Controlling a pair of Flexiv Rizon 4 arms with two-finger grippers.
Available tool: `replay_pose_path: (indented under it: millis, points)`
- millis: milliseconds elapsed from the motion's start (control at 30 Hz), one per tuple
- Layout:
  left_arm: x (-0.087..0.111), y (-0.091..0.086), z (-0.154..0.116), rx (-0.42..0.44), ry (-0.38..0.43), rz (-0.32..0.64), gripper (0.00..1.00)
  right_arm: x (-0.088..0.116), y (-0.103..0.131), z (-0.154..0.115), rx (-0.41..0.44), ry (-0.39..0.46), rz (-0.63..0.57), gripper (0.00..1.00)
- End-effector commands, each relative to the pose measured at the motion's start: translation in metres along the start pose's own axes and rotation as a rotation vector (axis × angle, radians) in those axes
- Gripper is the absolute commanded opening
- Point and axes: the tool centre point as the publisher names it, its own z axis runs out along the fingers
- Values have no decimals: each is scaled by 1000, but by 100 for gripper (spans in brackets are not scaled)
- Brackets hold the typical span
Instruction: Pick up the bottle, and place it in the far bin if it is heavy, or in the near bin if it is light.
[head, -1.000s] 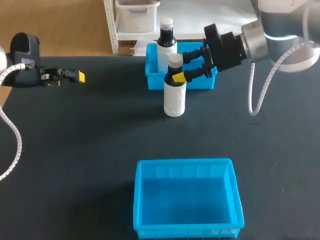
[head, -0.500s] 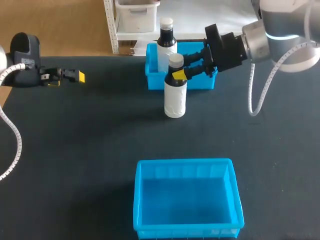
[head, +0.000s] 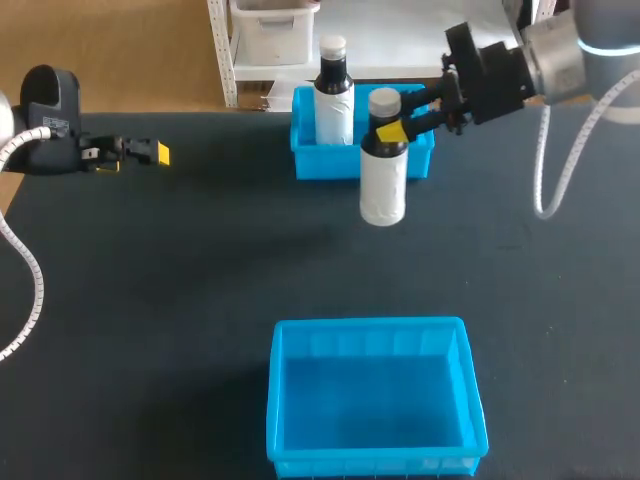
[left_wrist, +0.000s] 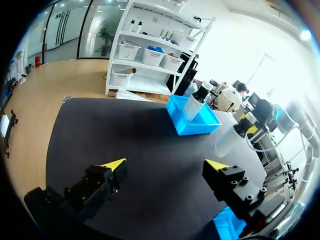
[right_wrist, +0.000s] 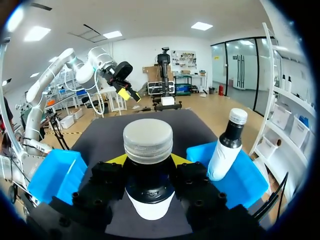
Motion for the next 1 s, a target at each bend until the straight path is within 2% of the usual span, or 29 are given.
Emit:
replay_pose_path:
  millis: [33,433,800,1000]
  points:
    - [0,0,0,0,0,0,100,5,22,-28,76,8,15,25]
    - [0,0,0,0,0,0,100,29,23,-97,209,63,72,23]
    - [0,0,0,0,0,0,100,44,-2,-148,299,69,104,22]
    - [0,0,0,0,0,0,100,41,-17,-168,318,74,102,21]
